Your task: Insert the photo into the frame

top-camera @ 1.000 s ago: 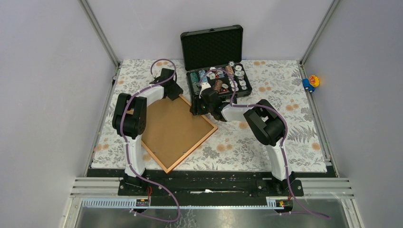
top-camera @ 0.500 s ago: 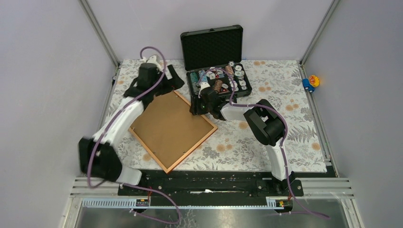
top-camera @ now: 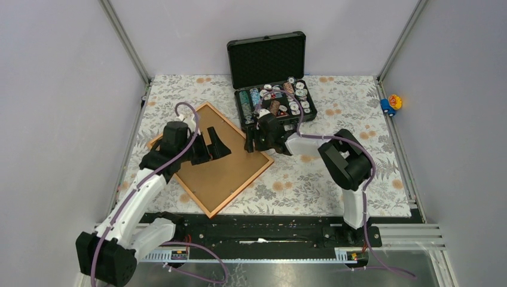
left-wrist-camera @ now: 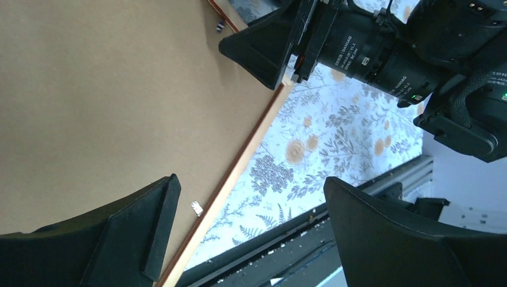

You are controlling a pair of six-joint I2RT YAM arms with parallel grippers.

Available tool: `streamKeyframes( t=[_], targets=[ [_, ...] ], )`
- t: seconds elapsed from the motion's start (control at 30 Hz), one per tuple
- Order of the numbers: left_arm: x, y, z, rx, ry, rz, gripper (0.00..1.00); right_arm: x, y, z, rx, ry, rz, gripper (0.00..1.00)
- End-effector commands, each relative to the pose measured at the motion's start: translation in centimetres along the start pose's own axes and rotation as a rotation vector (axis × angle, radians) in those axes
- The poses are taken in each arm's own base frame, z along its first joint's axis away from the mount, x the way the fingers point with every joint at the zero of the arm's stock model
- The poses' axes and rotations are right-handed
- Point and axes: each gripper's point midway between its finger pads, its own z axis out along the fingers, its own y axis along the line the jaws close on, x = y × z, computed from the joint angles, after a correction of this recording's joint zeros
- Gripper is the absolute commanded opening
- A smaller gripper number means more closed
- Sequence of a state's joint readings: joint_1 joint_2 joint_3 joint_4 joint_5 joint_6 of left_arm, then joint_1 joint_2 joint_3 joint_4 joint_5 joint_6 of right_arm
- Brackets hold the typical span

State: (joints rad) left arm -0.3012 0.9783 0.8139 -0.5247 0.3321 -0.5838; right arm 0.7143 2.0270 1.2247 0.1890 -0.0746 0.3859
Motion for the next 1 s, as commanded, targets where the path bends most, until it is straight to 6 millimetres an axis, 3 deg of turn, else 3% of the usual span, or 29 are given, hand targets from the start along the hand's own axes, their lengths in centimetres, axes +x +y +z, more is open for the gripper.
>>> streamKeyframes(
  t=[0.0,0.27,0.37,0.67,0.97],
  targets=[
    [1.7,-2.0,-1.0,0.130,0.023,-0.006,0.99,1.3,1.1,-4.4,-0.039,0.062,0.077,0.74],
    [4.8,-2.3,1.6,0.201,0.121,-0.043,0.99,5.5,-0.2,-9.9,0.006,0.152,0.157,0.78],
    [5.2,-2.4,2.2,0.197,0.137,-0.021,0.99,5.9,-1.2,-10.7,0.061,0.166,0.147,0.78],
    [2.8,-1.1,3.1,0.070,0.061,-0.019,0.99,5.4,-3.8,-10.2,0.229,0.217,0.060,0.71],
    [2.7,-0.9,2.4,0.042,0.069,0.032,0.99,3.8,-2.7,-8.8,0.218,0.200,0.036,0.69]
  ],
)
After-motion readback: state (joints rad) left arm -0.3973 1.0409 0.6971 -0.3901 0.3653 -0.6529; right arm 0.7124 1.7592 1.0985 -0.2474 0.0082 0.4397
